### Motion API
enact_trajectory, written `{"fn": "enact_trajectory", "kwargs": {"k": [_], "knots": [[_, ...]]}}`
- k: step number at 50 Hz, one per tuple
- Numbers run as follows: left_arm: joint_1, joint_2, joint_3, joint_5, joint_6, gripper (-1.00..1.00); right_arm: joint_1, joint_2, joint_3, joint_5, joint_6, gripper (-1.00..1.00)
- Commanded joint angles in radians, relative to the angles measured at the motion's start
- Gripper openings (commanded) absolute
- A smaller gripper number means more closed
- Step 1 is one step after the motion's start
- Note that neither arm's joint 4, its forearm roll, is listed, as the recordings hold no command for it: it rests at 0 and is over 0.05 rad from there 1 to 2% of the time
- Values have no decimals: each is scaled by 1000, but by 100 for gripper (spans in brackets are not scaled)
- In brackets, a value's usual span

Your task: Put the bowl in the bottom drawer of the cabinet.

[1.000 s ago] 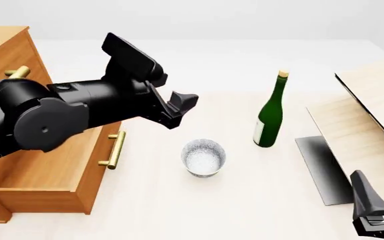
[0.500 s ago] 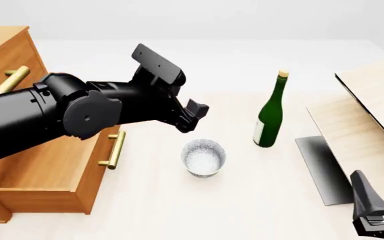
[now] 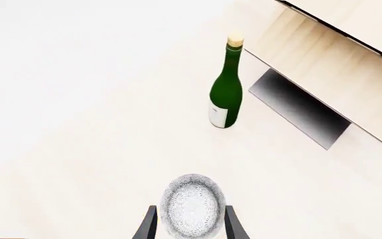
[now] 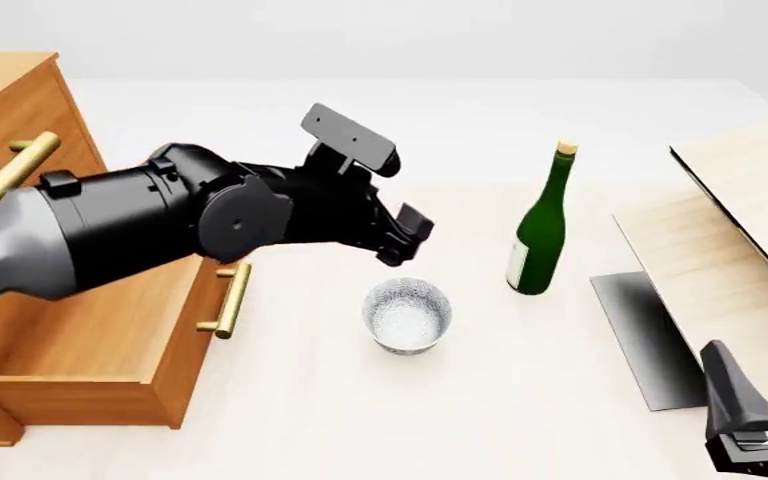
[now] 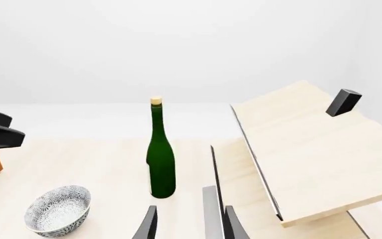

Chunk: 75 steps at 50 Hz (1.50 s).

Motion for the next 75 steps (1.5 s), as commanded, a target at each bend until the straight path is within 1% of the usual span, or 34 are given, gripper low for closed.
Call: {"fn": "enact_trajectory", "kwargs": {"k": [1, 6, 9, 26, 36, 46, 62, 75], "knots": [[-6, 60, -38, 13, -16, 100, 0, 0, 0, 0, 0, 100], [-18, 95, -72, 40, -13, 100, 0, 0, 0, 0, 0, 100], [-13, 111, -89, 34, -4, 100, 0, 0, 0, 0, 0, 100], [-16, 205, -141, 44, 3, 100, 0, 0, 0, 0, 0, 100], [-33, 258, -181, 58, 0, 100, 0, 0, 0, 0, 0, 100], [-40, 284, -192, 53, -7, 100, 0, 0, 0, 0, 0, 100], [-65, 328, -181, 31, -50, 100, 0, 0, 0, 0, 0, 100], [-72, 352, -171, 32, -51, 100, 0, 0, 0, 0, 0, 100]]}}
